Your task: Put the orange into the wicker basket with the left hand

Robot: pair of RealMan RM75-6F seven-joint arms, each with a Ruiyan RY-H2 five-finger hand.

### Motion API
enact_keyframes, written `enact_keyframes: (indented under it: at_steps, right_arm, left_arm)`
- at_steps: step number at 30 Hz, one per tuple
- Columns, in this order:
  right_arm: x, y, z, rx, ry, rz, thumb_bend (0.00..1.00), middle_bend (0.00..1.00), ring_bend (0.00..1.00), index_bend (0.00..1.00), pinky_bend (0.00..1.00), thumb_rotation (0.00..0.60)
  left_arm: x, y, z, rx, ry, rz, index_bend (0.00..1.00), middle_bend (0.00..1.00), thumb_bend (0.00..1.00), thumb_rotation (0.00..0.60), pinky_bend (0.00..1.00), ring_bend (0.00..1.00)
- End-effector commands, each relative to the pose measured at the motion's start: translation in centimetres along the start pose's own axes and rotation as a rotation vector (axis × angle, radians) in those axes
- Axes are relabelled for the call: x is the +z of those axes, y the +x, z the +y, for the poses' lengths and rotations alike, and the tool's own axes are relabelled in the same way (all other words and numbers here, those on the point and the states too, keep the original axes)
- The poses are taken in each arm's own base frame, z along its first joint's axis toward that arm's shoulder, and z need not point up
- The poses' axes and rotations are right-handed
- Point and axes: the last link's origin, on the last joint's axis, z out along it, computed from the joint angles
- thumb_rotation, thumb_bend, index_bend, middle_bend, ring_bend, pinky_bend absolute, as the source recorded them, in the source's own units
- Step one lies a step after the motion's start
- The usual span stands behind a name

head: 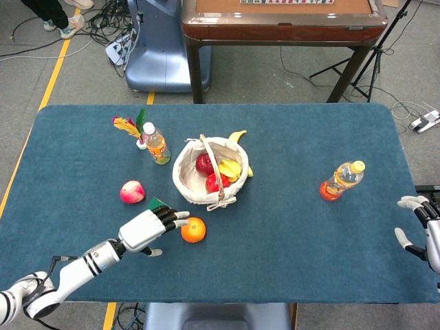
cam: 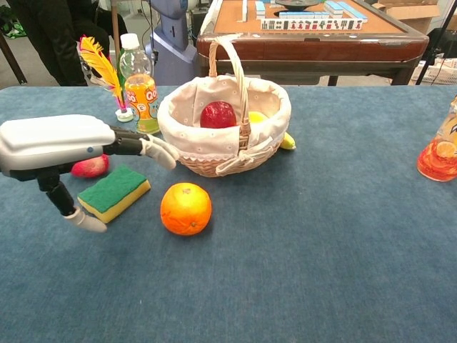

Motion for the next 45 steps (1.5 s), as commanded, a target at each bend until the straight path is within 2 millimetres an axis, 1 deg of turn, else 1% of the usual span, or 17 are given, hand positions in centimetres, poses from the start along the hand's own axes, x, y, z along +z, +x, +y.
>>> enact_keyframes:
  at_steps: [1, 8, 15, 21, 27, 29, 32, 34, 36, 40, 45]
  right_arm:
    - [-0.1, 0.0, 0.1, -0.002, -0.002, -0.002, 0.26, 0.32, 0.3, 0.35, 0.42, 0.6]
    - [-0.2, -0.1, 0.5, 0.001, -0.009, -0.007, 0.26, 0.32, 0.3, 0.35, 0.42, 0.6]
    - [-0.2, -0.2, 1.0, 0.006, -0.016, -0.013, 0.26, 0.32, 0.3, 0.35, 0.42, 0.6]
    - [-0.2, -0.3, 1.5, 0.011, -0.023, -0.013, 0.26, 0.32, 0.3, 0.35, 0.42, 0.6]
    - [-0.1, -0.4, 1.6, 0.015, -0.02, -0.018, 0.26, 0.32, 0.3, 0.35, 0.42, 0.6]
    - [-0.1, -0.4, 1.6, 0.016, -0.02, -0.019, 0.26, 0.32, 0.3, 0.35, 0.42, 0.6]
    - [0.0, -0.4, 1.7, 0.016, -0.021, -0.02, 0.26, 0.32, 0.3, 0.35, 0.42, 0.6]
    - [0.0, -0.4, 1.7, 0.016, -0.02, -0.02, 0.26, 0.32, 0.3, 0.35, 0.42, 0.6]
    - [0.0, -0.4, 1.7, 0.017, -0.019, -0.019, 0.26, 0.32, 0.3, 0.35, 0.42, 0.6]
    - [0.0, -0.4, 1.8, 0.016, -0.022, -0.021, 0.26, 0.32, 0.3, 0.35, 0.42, 0.6]
    - [0.1, -0.4, 1.7, 0.019, -0.016, -0.021, 0.26, 0.32, 0.3, 0.35, 0.42, 0.6]
  left_arm:
    - [1.0, -0.1, 0.2, 0.005, -0.009, -0.013, 0.18, 0.13, 0.11, 0.6, 0.19, 0.18]
    - [3.7, -0.8, 1.0, 0.024, -0.03, -0.043, 0.18, 0.13, 0.11, 0.6, 0.19, 0.18]
    - [5.7, -1.4, 1.3, 0.037, -0.022, -0.056, 0.18, 0.13, 0.11, 0.6, 0.19, 0.18]
    - [6.3, -2.4, 1.1, 0.064, -0.002, -0.081, 0.21, 0.13, 0.12, 0.6, 0.19, 0.18]
    - [6.9, -3.1, 1.0, 0.037, 0.022, -0.072, 0.24, 0.14, 0.12, 0.6, 0.22, 0.24]
    - [7.0, -3.2, 1.0, 0.025, 0.024, -0.053, 0.27, 0.17, 0.12, 0.6, 0.24, 0.3]
    - [6.9, -3.3, 0.9, 0.021, 0.027, -0.017, 0.37, 0.29, 0.12, 0.6, 0.3, 0.43]
    - [6.7, -3.2, 0.8, 0.008, 0.032, 0.008, 0.42, 0.35, 0.11, 0.6, 0.33, 0.49]
    - [6.2, -3.0, 0.4, -0.012, 0.049, 0.033, 0.44, 0.39, 0.11, 0.6, 0.35, 0.52]
    - [4.7, -1.9, -0.4, -0.033, 0.085, 0.088, 0.46, 0.41, 0.11, 0.6, 0.35, 0.53]
    - [2.1, -0.3, -1.6, -0.031, 0.133, 0.148, 0.46, 0.41, 0.12, 0.6, 0.35, 0.52]
